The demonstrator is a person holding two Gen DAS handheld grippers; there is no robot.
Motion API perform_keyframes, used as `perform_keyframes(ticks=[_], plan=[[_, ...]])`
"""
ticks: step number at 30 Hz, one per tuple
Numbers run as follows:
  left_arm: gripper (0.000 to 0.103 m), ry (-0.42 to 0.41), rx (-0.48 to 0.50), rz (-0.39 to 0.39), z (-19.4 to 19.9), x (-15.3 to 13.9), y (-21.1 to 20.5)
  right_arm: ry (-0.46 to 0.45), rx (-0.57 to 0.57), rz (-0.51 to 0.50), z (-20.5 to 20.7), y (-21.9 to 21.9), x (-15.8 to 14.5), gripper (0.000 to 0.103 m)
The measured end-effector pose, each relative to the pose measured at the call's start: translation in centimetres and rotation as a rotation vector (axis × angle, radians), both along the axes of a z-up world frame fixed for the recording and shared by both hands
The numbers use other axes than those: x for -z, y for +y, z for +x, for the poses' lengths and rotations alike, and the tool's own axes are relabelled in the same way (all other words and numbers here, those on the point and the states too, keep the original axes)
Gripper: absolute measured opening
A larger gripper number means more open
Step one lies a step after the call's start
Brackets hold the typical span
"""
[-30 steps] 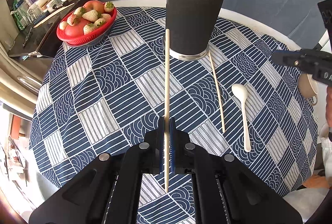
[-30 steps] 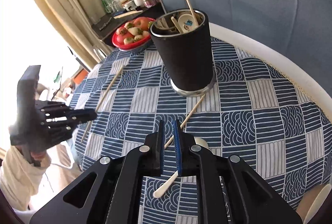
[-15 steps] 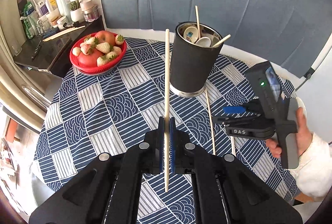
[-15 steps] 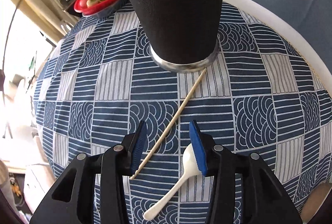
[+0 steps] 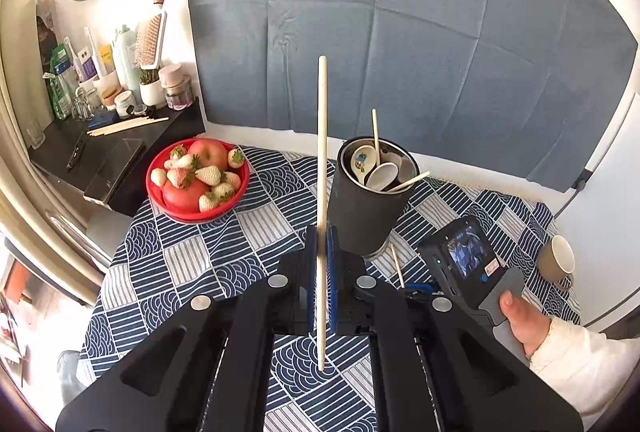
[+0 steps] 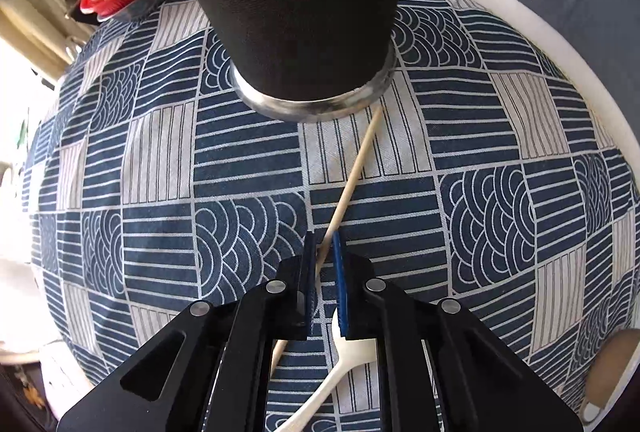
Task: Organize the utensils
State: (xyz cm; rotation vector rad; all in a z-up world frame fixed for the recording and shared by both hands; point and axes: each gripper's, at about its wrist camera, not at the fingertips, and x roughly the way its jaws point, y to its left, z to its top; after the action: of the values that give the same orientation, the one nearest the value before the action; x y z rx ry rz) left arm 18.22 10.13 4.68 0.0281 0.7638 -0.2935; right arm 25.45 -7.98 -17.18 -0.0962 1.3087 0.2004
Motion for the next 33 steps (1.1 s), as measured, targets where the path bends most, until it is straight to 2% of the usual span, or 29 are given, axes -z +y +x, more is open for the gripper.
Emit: perform_keyframes(ticks=[4, 9, 20, 24, 27, 30, 31, 33], plan=[[0.005, -0.011, 0.017, -0.002, 1.3, -0.5, -0.3, 0.021, 0.058, 0.107, -0.2, -2.3, -0.6, 0.005], [0.005, -0.015, 0.052, -0.029, 3.2, -0.7, -1.0, -0.040, 0.115, 0.171, -1.1, -5.1, -3.6, 0.004], [0.005, -0.010, 0.149, -0.067, 7.9, -0.7, -3.9, -0.234, 0.176, 0.209, -1.4, -9.6, -12.5, 0.000], [0.005, -0.010, 0.176, -0.078, 9.3, -0.6, -4.7, -0.284, 0.166, 0.203, -1.0, -10.1, -14.5, 0.000], [0.005, -0.011, 0.191, -0.093, 10.1, -0.4, -5.0, -0.262, 0.171, 0.194, -0.1, -10.1, -13.7, 0.004], [0.005, -0.010, 0.197, -0.111, 10.9, -0.3, -5.0, -0.195, 0.183, 0.168, 0.8, -10.2, -11.1, 0.006], [0.005, -0.010, 0.198, -0.113, 11.2, -0.2, -4.9, -0.170, 0.184, 0.157, 1.1, -10.2, -10.0, 0.009], [0.005, -0.011, 0.204, -0.124, 11.7, 0.0, -4.9, -0.131, 0.177, 0.130, 1.5, -10.0, -7.9, 0.023]])
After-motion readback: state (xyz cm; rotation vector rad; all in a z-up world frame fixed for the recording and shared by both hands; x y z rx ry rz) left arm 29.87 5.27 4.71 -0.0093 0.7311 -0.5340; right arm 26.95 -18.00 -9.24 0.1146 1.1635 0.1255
